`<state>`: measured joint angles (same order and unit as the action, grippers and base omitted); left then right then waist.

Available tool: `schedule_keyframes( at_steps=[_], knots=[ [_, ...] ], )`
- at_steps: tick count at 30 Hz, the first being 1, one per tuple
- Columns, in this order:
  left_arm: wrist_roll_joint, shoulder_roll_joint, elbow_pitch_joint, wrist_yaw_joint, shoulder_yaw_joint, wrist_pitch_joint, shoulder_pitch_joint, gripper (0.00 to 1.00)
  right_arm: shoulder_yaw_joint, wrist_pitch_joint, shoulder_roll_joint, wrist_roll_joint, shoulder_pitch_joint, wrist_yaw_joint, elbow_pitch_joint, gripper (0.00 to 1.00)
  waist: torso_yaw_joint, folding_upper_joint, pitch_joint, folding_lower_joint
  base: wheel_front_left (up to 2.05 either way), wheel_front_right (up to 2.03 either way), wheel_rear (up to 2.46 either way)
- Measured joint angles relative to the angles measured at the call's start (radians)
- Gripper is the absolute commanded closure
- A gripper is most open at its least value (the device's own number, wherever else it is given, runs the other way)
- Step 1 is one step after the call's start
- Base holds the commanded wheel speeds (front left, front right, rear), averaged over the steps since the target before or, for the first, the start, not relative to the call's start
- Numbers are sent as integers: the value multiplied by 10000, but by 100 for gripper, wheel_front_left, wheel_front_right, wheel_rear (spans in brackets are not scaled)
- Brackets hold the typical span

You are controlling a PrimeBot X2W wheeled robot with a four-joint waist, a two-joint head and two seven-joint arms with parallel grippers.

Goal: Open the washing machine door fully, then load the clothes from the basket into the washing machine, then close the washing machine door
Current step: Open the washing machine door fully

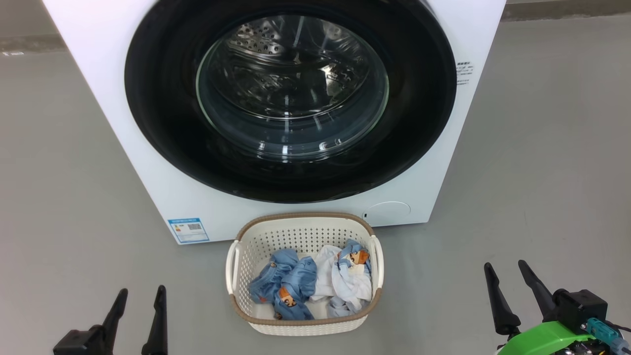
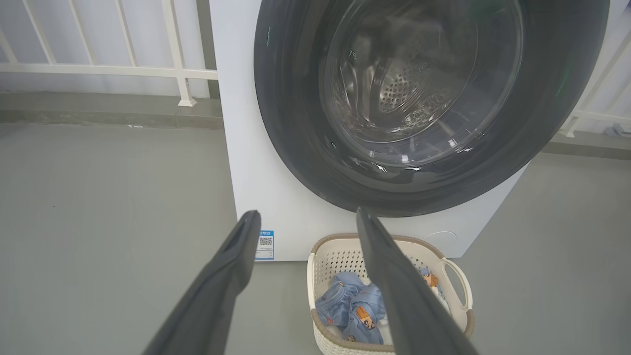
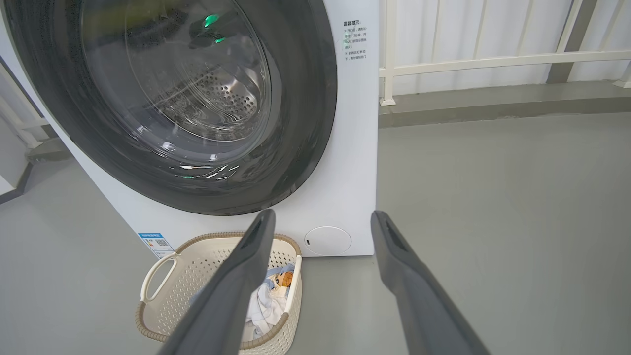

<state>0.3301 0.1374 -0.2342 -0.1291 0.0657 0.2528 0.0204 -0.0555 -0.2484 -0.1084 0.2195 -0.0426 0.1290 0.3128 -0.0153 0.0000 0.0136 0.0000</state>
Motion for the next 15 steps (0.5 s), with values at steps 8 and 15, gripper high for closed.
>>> schedule_keyframes(
  at_steps=[8,15],
  knots=[
    [-13,15,-2,0,-6,0,-6,0,-71,-2,98,-13,0,2,-48,0,7,0,92,0,85,85,-171],
    [-12,15,-2,0,8,0,-44,0,-98,-2,98,-15,-2,2,-50,0,33,0,128,0,122,122,-245]
  ],
)
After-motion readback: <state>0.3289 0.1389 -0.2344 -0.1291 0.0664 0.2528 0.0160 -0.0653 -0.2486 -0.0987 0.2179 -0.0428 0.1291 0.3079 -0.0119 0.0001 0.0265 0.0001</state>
